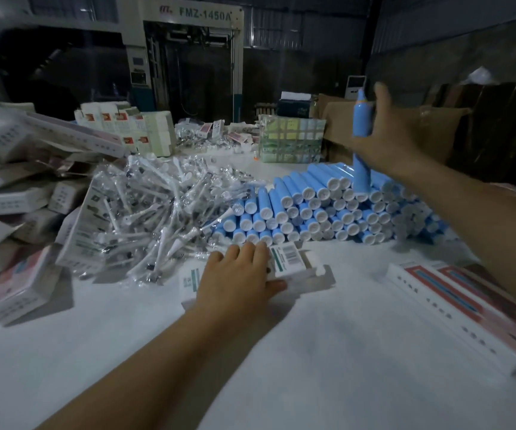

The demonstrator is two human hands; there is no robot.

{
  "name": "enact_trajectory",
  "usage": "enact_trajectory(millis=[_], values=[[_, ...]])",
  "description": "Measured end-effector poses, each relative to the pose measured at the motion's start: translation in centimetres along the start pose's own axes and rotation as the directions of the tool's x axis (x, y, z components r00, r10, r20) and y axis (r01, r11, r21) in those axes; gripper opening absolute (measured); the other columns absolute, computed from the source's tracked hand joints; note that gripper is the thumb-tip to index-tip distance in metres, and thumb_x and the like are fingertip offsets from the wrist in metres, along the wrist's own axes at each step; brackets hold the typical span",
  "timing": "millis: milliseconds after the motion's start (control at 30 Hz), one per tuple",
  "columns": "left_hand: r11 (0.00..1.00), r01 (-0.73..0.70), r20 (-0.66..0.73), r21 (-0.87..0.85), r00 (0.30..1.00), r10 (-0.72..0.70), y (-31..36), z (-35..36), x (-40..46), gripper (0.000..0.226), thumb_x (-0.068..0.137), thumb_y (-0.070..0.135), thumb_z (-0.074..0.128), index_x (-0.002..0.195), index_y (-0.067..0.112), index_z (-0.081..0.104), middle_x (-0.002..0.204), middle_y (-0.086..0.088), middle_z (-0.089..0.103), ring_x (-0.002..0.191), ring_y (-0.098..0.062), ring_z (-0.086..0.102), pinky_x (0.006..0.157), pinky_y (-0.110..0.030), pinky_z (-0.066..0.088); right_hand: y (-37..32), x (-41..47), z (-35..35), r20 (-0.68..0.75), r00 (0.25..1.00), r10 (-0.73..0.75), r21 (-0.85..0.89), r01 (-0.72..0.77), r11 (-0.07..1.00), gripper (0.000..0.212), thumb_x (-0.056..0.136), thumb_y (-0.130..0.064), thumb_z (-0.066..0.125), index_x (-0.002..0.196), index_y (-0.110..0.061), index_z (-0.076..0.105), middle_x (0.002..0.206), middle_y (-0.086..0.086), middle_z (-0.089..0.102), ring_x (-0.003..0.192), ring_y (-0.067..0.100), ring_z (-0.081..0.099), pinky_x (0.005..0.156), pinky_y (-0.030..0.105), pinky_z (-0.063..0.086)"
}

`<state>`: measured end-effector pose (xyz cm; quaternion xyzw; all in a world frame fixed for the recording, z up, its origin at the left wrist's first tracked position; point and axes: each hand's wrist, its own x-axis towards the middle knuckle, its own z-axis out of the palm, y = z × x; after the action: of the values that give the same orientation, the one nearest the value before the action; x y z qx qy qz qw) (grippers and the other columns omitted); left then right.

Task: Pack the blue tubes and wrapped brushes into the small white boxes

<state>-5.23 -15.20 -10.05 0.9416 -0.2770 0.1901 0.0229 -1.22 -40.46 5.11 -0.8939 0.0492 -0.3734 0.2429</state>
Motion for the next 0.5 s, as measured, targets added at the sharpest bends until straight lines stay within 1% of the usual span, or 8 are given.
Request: enact_trajectory(millis=[33, 67, 133, 200, 367, 400, 467, 500], values=[[1.000, 0.016, -0.010, 0.001, 1.000, -0.016, -0.2, 0.0, 0.0, 0.070, 0.091, 0.067, 0.029, 0.143, 0.020, 0.022, 0.139, 0.001, 0.040, 0.122, -0.021, 0.040, 0.098, -0.036, 0.031, -0.5, -1.9, 0.2, -0.021, 1.000, 0.020, 0.191, -0.016, 0.982, 0.090, 0.087, -0.007, 0.063, 0.152, -0.024, 0.003, 0.144, 0.012, 0.037, 0.092, 0.021, 0.053, 0.068, 0.035, 0.048], [0.999, 0.033, -0.023, -0.004, 0.999, -0.033, -0.5, 0.1, 0.1, 0.069, 0.091, 0.066, 0.031, 0.142, 0.020, 0.024, 0.138, 0.000, 0.040, 0.122, -0.022, 0.040, 0.097, -0.036, 0.031, -0.7, -3.9, 0.4, -0.040, 0.998, 0.058, 0.339, -0.040, 0.940, 0.097, 0.086, -0.006, 0.064, 0.152, -0.029, -0.003, 0.143, 0.010, 0.036, 0.088, 0.022, 0.060, 0.064, 0.033, 0.053], [0.997, 0.068, -0.056, -0.037, 0.996, -0.070, -1.0, 0.2, 0.0, 0.066, 0.090, 0.066, 0.032, 0.138, 0.020, 0.029, 0.134, 0.000, 0.044, 0.120, -0.023, 0.042, 0.095, -0.037, 0.033, -0.5, -7.7, 1.5, -0.045, 0.983, 0.176, 0.541, -0.124, 0.832, 0.098, 0.087, -0.009, 0.066, 0.150, -0.037, -0.003, 0.127, 0.012, 0.050, 0.060, 0.018, 0.066, 0.047, 0.027, 0.053], [0.994, 0.087, -0.093, -0.060, 0.991, -0.092, -1.2, 0.2, -0.2, 0.068, 0.089, 0.067, 0.031, 0.137, 0.020, 0.031, 0.132, -0.001, 0.046, 0.117, -0.023, 0.043, 0.093, -0.037, 0.035, -0.3, -10.8, 3.2, -0.037, 0.954, 0.298, 0.675, -0.196, 0.711, 0.091, 0.087, -0.010, 0.065, 0.149, -0.038, 0.006, 0.109, 0.018, 0.058, 0.044, 0.013, 0.061, 0.043, 0.025, 0.050], [0.994, 0.102, -0.144, -0.047, 0.984, -0.108, -1.2, 0.1, -0.8, 0.072, 0.087, 0.069, 0.030, 0.137, 0.018, 0.032, 0.130, -0.002, 0.047, 0.114, -0.025, 0.044, 0.089, -0.038, 0.035, -0.5, -14.1, 6.7, 0.101, 0.851, 0.516, 0.808, -0.372, 0.456, 0.059, 0.088, -0.012, 0.065, 0.137, -0.022, 0.032, 0.087, 0.013, 0.063, 0.042, 0.016, 0.060, 0.041, 0.027, 0.050], [0.993, 0.106, -0.137, -0.052, 0.984, -0.113, -1.1, 0.0, -0.8, 0.073, 0.087, 0.069, 0.030, 0.138, 0.018, 0.032, 0.131, -0.003, 0.047, 0.115, -0.025, 0.044, 0.089, -0.038, 0.035, -0.6, -14.4, 7.1, 0.122, 0.851, 0.511, 0.797, -0.391, 0.460, 0.045, 0.089, -0.015, 0.064, 0.129, -0.017, 0.043, 0.080, 0.011, 0.063, 0.042, 0.014, 0.059, 0.039, 0.025, 0.047], [0.993, 0.099, -0.118, -0.071, 0.987, -0.107, -0.8, 0.0, -0.8, 0.073, 0.087, 0.069, 0.031, 0.139, 0.018, 0.030, 0.131, -0.003, 0.046, 0.115, -0.025, 0.043, 0.090, -0.040, 0.035, -0.4, -15.1, 7.9, 0.145, 0.868, 0.476, 0.728, -0.419, 0.542, 0.018, 0.093, -0.023, 0.060, 0.104, -0.011, 0.065, 0.065, 0.001, 0.062, 0.039, 0.007, 0.050, 0.037, 0.021, 0.039], [0.994, 0.093, -0.106, -0.063, 0.989, -0.099, -0.7, -0.1, -0.8, 0.073, 0.087, 0.069, 0.032, 0.139, 0.017, 0.031, 0.131, -0.003, 0.046, 0.115, -0.026, 0.043, 0.091, -0.040, 0.035, -0.3, -15.3, 8.1, 0.143, 0.872, 0.468, 0.689, -0.427, 0.586, 0.021, 0.094, -0.028, 0.057, 0.090, -0.013, 0.071, 0.060, -0.003, 0.061, 0.038, 0.004, 0.045, 0.038, 0.020, 0.036]])
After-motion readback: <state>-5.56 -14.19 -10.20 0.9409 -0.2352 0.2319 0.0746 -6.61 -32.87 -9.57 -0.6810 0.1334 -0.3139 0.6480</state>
